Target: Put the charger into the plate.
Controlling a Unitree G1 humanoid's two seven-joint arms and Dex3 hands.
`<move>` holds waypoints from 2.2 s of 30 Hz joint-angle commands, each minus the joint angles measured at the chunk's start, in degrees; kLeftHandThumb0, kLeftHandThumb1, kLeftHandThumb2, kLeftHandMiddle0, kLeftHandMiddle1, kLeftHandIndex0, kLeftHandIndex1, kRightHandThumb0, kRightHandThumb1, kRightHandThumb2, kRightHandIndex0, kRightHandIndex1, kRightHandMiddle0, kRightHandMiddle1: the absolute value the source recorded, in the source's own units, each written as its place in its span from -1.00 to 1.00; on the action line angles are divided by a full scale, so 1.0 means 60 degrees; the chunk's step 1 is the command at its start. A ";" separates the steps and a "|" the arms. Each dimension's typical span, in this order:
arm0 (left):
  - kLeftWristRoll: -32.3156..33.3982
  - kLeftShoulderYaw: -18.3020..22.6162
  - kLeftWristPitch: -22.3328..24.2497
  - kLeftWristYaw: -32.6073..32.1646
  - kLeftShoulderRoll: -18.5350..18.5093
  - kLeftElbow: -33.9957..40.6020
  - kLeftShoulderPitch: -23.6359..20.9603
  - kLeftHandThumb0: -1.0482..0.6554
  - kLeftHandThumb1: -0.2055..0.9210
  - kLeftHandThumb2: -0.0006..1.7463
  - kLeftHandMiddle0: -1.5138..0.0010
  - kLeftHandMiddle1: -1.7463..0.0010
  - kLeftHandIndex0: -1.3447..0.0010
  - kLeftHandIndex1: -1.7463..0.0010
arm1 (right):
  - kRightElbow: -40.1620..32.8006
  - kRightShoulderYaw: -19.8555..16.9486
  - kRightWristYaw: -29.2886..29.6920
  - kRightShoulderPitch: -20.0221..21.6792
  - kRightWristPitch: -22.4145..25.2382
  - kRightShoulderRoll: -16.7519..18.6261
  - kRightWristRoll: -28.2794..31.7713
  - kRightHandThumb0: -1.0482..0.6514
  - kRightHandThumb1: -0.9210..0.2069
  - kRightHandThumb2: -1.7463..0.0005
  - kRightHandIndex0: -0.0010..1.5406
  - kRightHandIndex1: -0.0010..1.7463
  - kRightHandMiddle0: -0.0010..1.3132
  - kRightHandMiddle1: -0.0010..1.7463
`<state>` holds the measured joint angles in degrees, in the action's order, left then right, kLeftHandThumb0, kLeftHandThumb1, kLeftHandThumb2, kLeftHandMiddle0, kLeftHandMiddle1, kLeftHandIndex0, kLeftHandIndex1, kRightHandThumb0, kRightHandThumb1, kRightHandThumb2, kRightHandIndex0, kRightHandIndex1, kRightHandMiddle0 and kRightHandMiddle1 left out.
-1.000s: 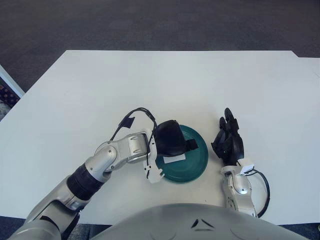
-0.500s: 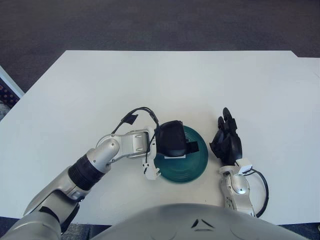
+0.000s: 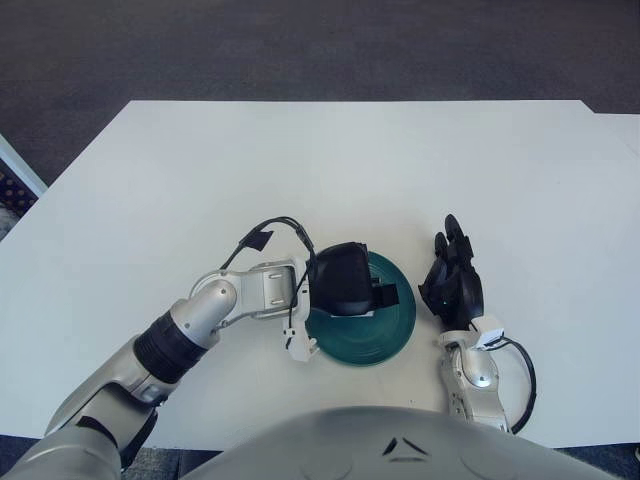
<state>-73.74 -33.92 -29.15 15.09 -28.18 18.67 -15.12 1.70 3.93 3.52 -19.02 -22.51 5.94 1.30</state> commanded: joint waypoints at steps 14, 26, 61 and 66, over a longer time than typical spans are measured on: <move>0.0021 0.0174 0.0776 0.3130 -0.0054 0.0665 -0.0171 -0.96 1.00 -0.03 0.98 0.97 1.00 0.91 | 0.0870 -0.0127 -0.0111 0.0058 -0.0265 -0.0007 0.0034 -0.88 -1.00 -0.06 -1.00 -1.00 -1.00 -0.85; 0.0549 0.0745 0.0735 0.2584 -0.0234 0.0811 0.0014 -1.00 1.00 0.05 1.00 1.00 1.00 1.00 | 0.0768 -0.0008 0.0172 0.0092 -0.0350 0.0062 -0.0389 -0.92 -1.00 -0.12 -1.00 -1.00 -1.00 -0.80; 0.2465 0.1376 0.1104 0.1340 -0.0076 0.0248 0.0715 -1.00 1.00 -0.08 1.00 1.00 1.00 1.00 | 0.0477 0.0142 0.0240 -0.0043 -0.0315 0.0054 -0.0699 -0.95 -1.00 -0.12 -1.00 -1.00 -0.99 -0.91; 0.4221 0.2363 0.2686 0.1408 0.0890 0.0229 0.1571 -1.00 1.00 -0.09 1.00 1.00 1.00 1.00 | 0.0411 0.0168 0.0297 -0.0118 -0.0336 0.0080 -0.0779 -0.93 -1.00 -0.12 -1.00 -1.00 -0.99 -0.90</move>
<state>-56.05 -24.42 -20.17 22.81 -26.55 20.00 -9.22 3.15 4.55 4.96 -18.25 -25.47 5.83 -3.09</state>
